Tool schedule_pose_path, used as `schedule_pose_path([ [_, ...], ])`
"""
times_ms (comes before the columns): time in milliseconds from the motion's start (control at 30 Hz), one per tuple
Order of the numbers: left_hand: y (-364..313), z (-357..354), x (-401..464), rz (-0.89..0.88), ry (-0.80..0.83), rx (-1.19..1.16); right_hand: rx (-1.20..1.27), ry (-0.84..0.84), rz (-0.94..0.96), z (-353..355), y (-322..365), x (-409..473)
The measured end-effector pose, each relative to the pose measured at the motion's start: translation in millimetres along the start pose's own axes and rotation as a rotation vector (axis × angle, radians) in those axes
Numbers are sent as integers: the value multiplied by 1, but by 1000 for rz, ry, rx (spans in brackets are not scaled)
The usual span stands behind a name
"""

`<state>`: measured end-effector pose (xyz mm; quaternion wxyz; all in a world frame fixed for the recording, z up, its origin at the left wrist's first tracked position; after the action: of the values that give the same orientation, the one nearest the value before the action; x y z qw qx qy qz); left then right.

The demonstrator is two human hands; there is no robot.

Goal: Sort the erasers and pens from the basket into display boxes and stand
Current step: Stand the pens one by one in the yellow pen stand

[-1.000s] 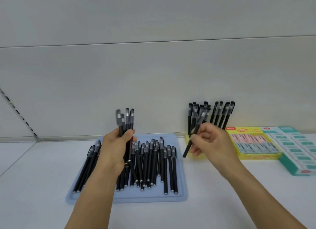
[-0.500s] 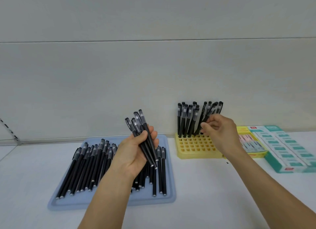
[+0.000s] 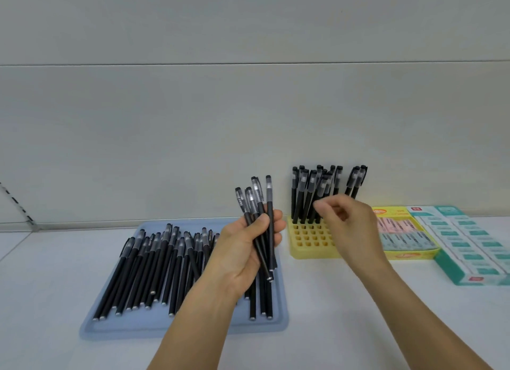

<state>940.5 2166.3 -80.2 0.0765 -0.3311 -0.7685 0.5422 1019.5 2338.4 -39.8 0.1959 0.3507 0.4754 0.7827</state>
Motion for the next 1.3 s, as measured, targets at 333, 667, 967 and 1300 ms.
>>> schedule_pose_path([
  [333, 7, -18, 2, -32, 50, 220, 345, -37, -124, 33, 13, 13],
  [667, 4, -14, -1, -54, 40, 142, -54, -49, 45, 42, -15, 34],
  [967, 2, -10, -5, -74, 35, 146, -272, 76, 61, 18, -20, 42],
  [1300, 8, -34, -10, -85, 231, 343, 100, 163, -2, 4, 34, 2],
])
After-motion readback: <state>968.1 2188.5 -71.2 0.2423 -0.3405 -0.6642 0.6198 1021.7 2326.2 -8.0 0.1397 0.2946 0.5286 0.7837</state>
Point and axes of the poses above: each hand's wrist, its own x-axis towards the middle knuckle, its own z-axis out of the back of the hand, y = z × x, the point moved 7 cm from there along x, towards the middle knuckle, and after that the axes turned 10 degrees about x, right-handed, at the moved point
